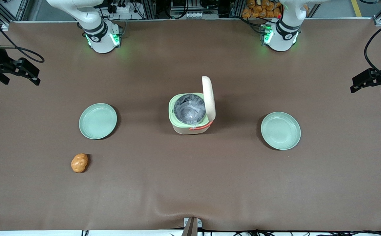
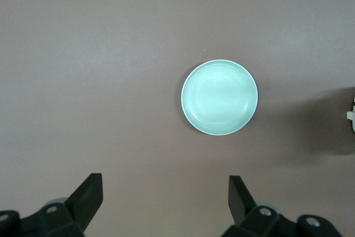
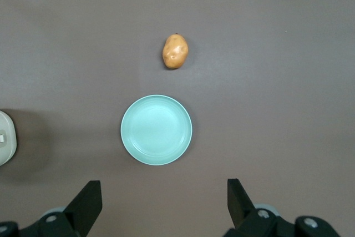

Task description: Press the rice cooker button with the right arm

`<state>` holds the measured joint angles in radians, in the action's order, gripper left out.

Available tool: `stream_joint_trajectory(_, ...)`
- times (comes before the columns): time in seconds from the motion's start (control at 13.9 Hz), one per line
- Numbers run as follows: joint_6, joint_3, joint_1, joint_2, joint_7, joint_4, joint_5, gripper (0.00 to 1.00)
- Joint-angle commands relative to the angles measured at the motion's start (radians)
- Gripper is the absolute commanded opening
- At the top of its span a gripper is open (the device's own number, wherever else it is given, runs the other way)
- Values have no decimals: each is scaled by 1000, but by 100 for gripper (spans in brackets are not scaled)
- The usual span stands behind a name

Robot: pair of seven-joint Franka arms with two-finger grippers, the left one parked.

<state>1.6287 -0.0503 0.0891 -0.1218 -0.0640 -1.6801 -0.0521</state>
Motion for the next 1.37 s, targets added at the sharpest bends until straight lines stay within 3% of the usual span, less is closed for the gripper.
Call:
stream_joint_trajectory(0.0,17,-25,-18,-27,64,-30,52,100)
stream_joint_trajectory(0.36,-44,-23,-9,-13,76,59,48,100)
stream_joint_trajectory(1.3,-53,-22,-17,-7,73,60,51,100)
